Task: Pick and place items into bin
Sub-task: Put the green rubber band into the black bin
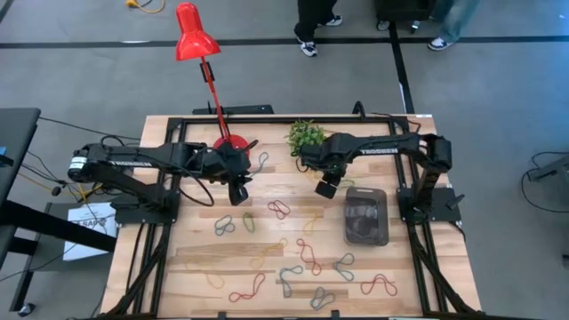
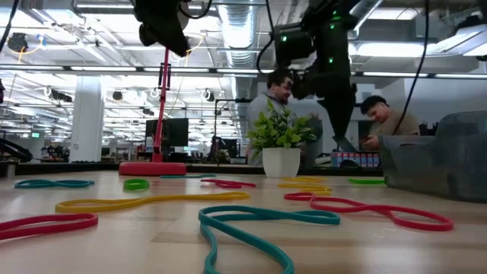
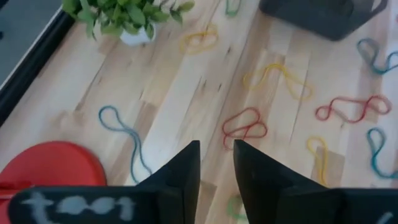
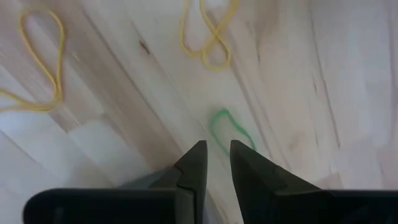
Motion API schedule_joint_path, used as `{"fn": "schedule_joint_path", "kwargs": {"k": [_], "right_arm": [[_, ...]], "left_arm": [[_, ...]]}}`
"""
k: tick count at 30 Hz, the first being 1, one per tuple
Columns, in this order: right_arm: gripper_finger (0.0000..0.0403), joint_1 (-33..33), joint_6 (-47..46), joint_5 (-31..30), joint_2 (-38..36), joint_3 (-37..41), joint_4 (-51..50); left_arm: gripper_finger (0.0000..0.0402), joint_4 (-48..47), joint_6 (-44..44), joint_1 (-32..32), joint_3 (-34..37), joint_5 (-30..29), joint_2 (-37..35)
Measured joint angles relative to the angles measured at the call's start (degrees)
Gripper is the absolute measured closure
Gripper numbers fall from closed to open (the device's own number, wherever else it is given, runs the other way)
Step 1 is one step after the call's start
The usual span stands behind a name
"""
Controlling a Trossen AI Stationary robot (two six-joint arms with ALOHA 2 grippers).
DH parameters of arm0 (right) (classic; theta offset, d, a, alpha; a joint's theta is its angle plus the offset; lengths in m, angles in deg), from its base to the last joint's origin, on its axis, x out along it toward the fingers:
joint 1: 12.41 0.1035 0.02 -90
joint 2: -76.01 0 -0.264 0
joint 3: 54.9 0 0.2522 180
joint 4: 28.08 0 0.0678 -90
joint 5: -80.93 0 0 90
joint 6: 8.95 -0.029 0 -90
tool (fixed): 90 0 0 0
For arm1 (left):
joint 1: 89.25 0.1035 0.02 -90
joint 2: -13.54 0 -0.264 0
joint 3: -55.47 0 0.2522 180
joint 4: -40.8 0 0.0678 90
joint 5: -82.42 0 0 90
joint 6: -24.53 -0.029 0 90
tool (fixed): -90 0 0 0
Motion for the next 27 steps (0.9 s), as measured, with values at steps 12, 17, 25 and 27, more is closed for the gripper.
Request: {"fn": "schedule_joint_path", "kwargs": {"k": [12, 17, 25, 27], "right_arm": [[0.0340, -0.63, -0.06, 5.42, 6.71, 0.07, -2.10], [0.0340, -0.99, -0.04, 5.53, 9.59, 0.13, -2.19], [0.0340, -2.38, 0.40, 4.63, 11.32, 0.16, 0.39], [0.0340, -2.92, 0.40, 4.45, 11.29, 0.17, 2.24]], "left_arm": [[0.0313, 0.40, -0.42, 0.01, -0.01, -0.38, 1.28], [0.0313, 0.56, -0.42, 0.00, -0.01, -0.37, 1.27], [0.0313, 0.54, -0.42, 0.00, -0.01, -0.35, 1.25], [0.0313, 0.54, -0.41, 0.00, -0.02, -0.33, 1.24]]}}
